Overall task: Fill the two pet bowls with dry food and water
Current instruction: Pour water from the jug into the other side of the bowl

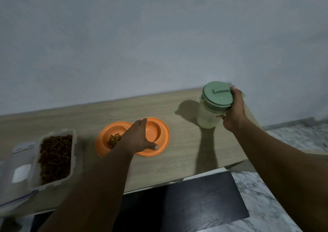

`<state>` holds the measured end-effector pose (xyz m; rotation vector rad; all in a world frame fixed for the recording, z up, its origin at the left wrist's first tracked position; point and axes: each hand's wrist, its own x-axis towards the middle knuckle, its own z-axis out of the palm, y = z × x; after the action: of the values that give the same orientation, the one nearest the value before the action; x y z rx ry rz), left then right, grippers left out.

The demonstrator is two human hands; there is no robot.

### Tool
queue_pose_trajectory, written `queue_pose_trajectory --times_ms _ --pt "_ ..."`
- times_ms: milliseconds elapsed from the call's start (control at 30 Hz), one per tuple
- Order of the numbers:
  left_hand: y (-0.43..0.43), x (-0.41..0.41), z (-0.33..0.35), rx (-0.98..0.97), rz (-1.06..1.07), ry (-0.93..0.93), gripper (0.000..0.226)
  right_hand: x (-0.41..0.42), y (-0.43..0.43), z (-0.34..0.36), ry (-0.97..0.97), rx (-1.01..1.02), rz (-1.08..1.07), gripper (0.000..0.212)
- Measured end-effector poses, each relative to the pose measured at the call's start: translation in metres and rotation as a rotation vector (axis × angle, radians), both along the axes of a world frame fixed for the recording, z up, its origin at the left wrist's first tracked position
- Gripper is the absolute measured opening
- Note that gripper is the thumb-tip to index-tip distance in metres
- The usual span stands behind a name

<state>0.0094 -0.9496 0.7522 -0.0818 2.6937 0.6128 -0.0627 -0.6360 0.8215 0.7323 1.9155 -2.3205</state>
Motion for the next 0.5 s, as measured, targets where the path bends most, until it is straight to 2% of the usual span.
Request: queue_pose_trajectory --times_ms 133,233,300,500 --pt "0.000 0.001 -0.001 -0.027 -0.005 0.018 0.138 -0.005 0.000 0.002 -0.008 -0.054 -0.018 0.049" --pt "0.001 0.004 0.002 -0.044 -0.007 0.035 0.134 -0.007 -0.002 0.004 -0.050 -0.074 -0.067 0.062" --pt "0.001 0.005 0.004 -0.029 -0.004 0.040 0.134 -0.008 -0.006 0.003 -0.070 -0.061 -0.102 0.063" --pt "-0.008 0.005 0.002 0.039 -0.032 0.025 0.133 -0.005 -0.031 0.004 -0.078 -0.012 -0.092 0.031"
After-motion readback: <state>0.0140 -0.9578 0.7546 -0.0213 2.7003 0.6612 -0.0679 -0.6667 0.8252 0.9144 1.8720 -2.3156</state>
